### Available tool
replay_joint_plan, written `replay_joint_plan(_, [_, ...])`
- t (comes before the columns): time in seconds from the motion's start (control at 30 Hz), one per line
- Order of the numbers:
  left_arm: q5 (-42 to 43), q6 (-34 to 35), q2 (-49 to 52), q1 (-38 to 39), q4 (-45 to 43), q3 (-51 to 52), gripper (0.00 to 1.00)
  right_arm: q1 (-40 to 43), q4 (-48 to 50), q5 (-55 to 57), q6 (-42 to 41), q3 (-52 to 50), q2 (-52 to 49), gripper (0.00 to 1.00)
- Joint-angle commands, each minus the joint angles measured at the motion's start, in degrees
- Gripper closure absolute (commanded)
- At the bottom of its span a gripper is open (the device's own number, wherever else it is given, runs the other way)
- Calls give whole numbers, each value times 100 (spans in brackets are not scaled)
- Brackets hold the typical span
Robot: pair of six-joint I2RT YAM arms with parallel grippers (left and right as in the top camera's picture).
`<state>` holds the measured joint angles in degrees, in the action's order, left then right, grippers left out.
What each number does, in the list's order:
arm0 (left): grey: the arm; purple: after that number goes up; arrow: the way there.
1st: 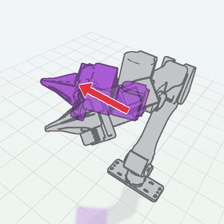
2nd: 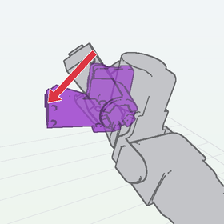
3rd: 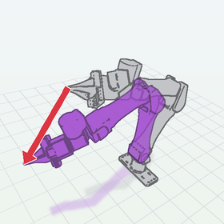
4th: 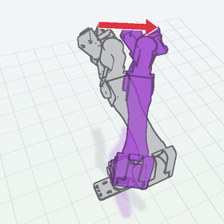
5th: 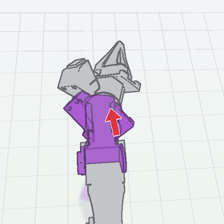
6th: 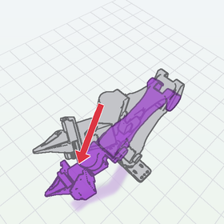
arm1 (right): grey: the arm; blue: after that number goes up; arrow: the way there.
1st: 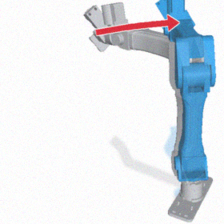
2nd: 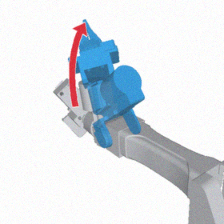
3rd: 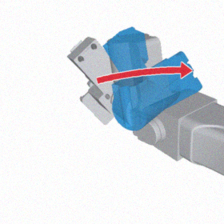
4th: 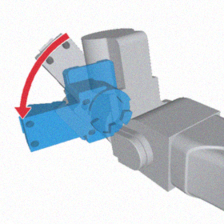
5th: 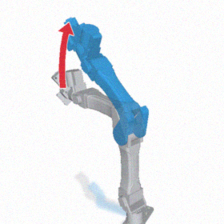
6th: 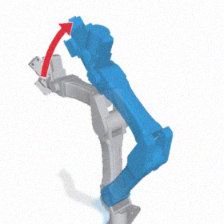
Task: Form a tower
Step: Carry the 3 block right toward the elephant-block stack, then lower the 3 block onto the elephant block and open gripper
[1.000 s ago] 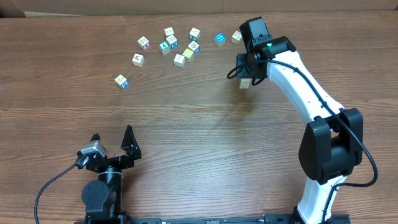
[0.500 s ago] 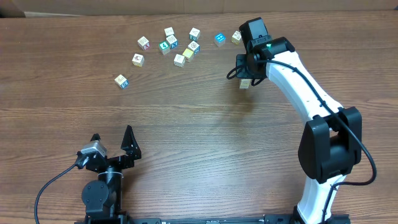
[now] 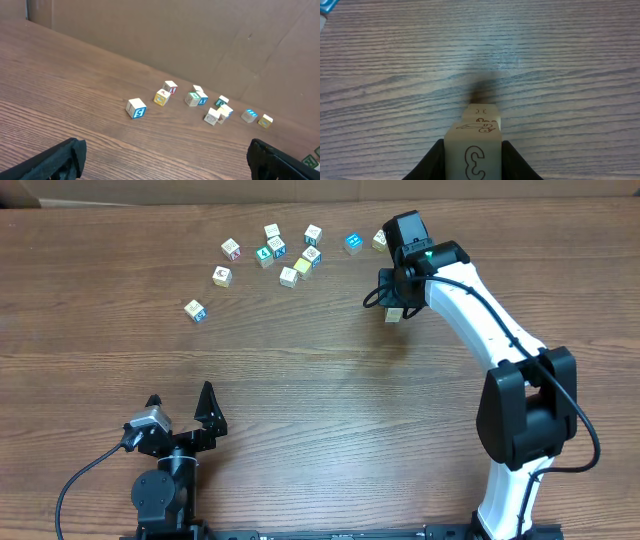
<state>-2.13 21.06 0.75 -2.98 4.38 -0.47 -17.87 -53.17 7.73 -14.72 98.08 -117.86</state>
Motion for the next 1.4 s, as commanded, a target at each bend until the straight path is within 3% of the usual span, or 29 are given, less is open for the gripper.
replay_joint_plan(0.0, [28, 37, -46, 17, -11, 20, 1, 90, 33, 37, 39, -37, -129, 73])
replay_joint_plan(1.07, [28, 37, -44, 17, -11, 20, 0, 122, 35, -186, -28, -37, -131, 73])
replay_joint_plan(1.37, [28, 37, -44, 17, -11, 20, 1, 122, 35, -186, -26, -37, -131, 64])
